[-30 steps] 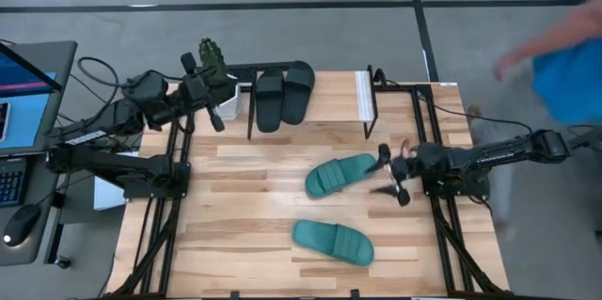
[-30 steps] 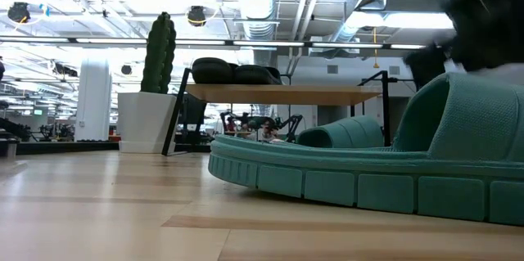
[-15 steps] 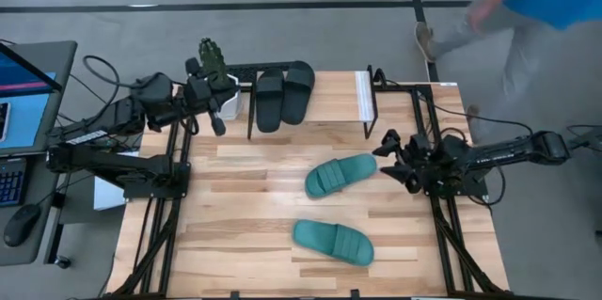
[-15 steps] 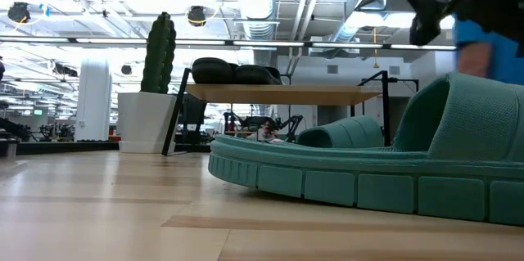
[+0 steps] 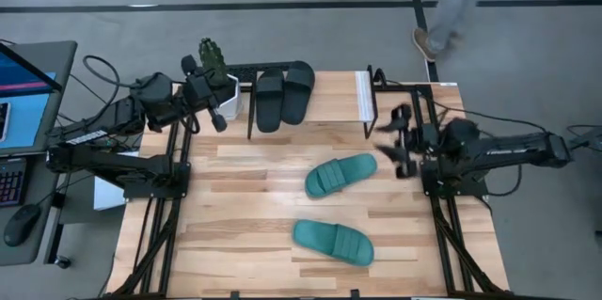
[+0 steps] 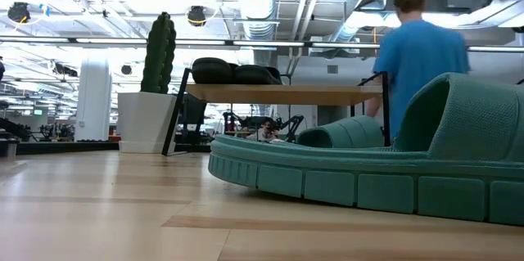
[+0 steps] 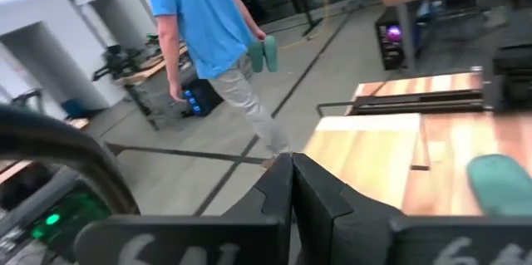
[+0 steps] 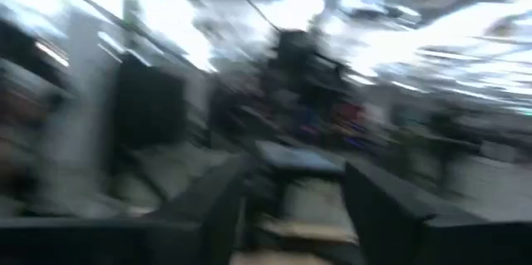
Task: Pick and place slides into the shelf
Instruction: Put the black slide on the shelf
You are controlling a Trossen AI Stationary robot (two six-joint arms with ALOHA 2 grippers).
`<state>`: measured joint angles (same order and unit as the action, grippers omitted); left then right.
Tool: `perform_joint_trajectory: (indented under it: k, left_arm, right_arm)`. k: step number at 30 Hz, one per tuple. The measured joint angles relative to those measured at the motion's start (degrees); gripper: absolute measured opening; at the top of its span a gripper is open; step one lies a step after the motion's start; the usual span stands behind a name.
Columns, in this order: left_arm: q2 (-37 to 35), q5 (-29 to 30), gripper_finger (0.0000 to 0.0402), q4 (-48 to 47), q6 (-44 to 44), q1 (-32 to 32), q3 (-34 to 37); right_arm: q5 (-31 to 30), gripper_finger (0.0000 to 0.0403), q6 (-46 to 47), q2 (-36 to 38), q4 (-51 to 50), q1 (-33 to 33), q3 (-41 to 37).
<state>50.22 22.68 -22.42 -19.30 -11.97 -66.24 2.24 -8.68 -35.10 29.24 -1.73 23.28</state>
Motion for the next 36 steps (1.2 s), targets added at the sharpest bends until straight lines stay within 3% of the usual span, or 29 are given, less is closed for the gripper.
perform_joint_trajectory:
  k: [4, 5, 10, 17, 22, 29, 32, 36]
  left_arm:
    - [0.0, 2.5, 0.0000, 0.3, 0.3, 0.0, 0.0]
    - [0.0, 3.0, 0.0000, 0.2, 0.3, 0.0, 0.0]
    - [0.0, 5.2, 0.0000, -0.4, -0.3, 0.0, 0.0]
    - [0.0, 5.2, 0.0000, -0.7, 0.9, 0.0, 0.0]
    - [0.0, 5.2, 0.0000, -2.7, -2.2, 0.0, 0.0]
    - [0.0, 5.2, 0.0000, -6.1, -0.6, 0.0, 0.0]
    - [0.1, 5.1, 0.0000, -6.2, -0.6, 0.0, 0.0]
    - [0.0, 5.0, 0.0000, -6.2, -0.5, 0.0, 0.0]
  right_arm:
    - [-7.1, 0.0034, -6.4, -4.6, -14.0, -5.9, 11.2]
    - [-7.4, 0.0019, -6.8, -6.2, -15.9, -7.7, 13.9]
    - [-7.0, 0.0004, -2.1, -16.7, -28.6, -19.1, 28.5]
    - [-0.5, 0.0001, 1.0, -40.5, -50.6, -31.6, 55.6]
    - [7.7, 0.0000, 2.4, -57.7, -67.5, -37.1, 77.4]
    - [8.2, 0.0000, 4.7, -76.8, -88.3, -39.9, 103.6]
    - [8.3, 0.0000, 4.8, -82.9, -94.8, -40.4, 111.7]
    - [9.7, 0.0000, 7.4, -85.4, -94.9, -41.8, 110.0]
